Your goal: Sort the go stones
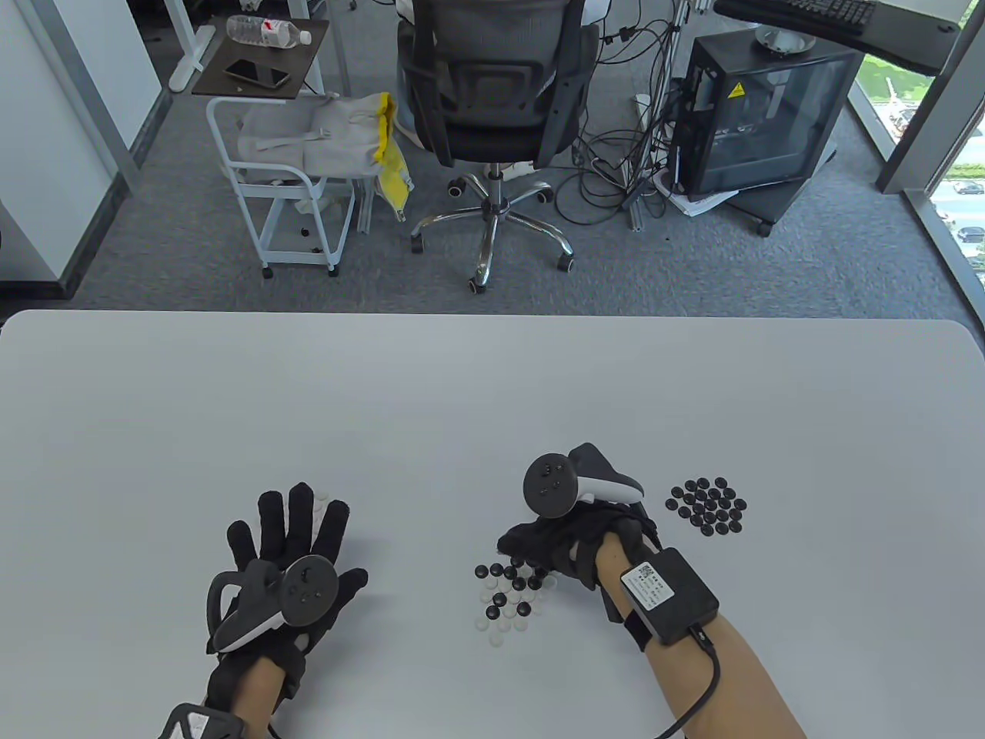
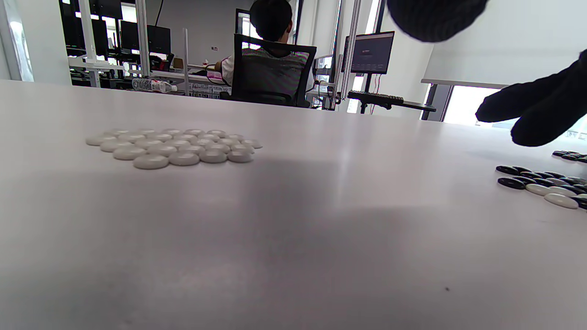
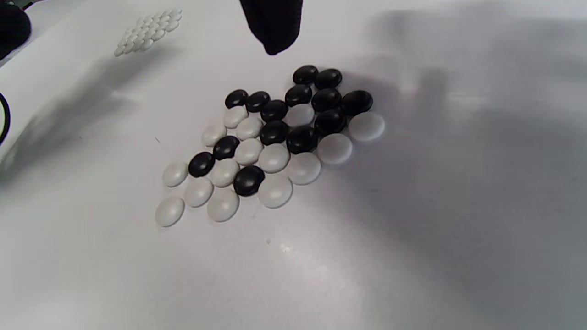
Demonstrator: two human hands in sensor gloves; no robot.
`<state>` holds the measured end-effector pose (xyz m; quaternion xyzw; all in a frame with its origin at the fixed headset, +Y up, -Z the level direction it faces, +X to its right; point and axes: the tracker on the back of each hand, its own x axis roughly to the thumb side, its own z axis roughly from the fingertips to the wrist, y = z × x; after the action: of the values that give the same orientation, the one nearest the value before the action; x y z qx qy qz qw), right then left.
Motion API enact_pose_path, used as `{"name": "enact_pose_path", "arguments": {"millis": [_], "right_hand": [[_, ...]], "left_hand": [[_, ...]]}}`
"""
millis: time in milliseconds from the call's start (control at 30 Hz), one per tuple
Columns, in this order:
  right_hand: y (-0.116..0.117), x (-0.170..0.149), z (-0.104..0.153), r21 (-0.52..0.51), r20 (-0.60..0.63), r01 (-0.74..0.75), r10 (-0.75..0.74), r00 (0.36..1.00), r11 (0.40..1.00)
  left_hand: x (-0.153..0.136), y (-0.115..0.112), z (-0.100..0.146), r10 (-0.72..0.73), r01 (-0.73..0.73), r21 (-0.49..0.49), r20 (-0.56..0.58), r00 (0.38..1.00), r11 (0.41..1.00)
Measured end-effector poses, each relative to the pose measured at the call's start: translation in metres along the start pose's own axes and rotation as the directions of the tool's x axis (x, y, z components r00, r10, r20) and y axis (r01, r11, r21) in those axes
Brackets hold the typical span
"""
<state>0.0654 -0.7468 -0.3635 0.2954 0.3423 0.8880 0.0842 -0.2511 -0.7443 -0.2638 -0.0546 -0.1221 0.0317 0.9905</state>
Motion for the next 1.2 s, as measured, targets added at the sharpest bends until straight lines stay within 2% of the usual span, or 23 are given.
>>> {"name": "enact_pose_path", "arguments": {"millis": [133, 333, 533, 800, 967, 1200], "right_hand": [[0.009, 0.001, -0.017, 0.034, -0.048, -0.038, 0.039, 0.998, 0.999], [0.001, -0.013, -0.023, -0.022, -0.111, -0.003, 0.001, 0.994, 1.0], [-0.015, -0.061, 0.004, -0.008, -0.247, 0.06, -0.061, 0.967, 0.998], [-0.013, -0.121, 0.052, -0.039, -0.404, 0.13, -0.134, 0.905, 0.991], [-0.01, -0.14, 0.069, -0.058, -0.456, 0.134, -0.146, 0.878, 0.989], [-0.006, -0.154, 0.079, -0.093, -0.484, 0.162, -0.187, 0.855, 0.982]], "left_hand": [[0.0, -0.001, 0.0, 0.0, 0.0, -0.001, 0.006, 1.0, 1.0], [-0.001, 0.0, 0.0, 0.004, -0.004, 0.004, 0.005, 1.0, 1.0], [-0.001, -0.002, -0.001, 0.015, -0.015, -0.003, 0.009, 1.0, 1.0], [-0.002, -0.003, -0.002, 0.024, -0.024, -0.007, 0.007, 1.0, 1.0], [-0.001, -0.004, -0.003, 0.021, -0.021, -0.014, 0.008, 1.0, 1.0], [-0.002, -0.006, -0.003, 0.023, -0.023, -0.034, 0.0, 1.0, 0.999]]}}
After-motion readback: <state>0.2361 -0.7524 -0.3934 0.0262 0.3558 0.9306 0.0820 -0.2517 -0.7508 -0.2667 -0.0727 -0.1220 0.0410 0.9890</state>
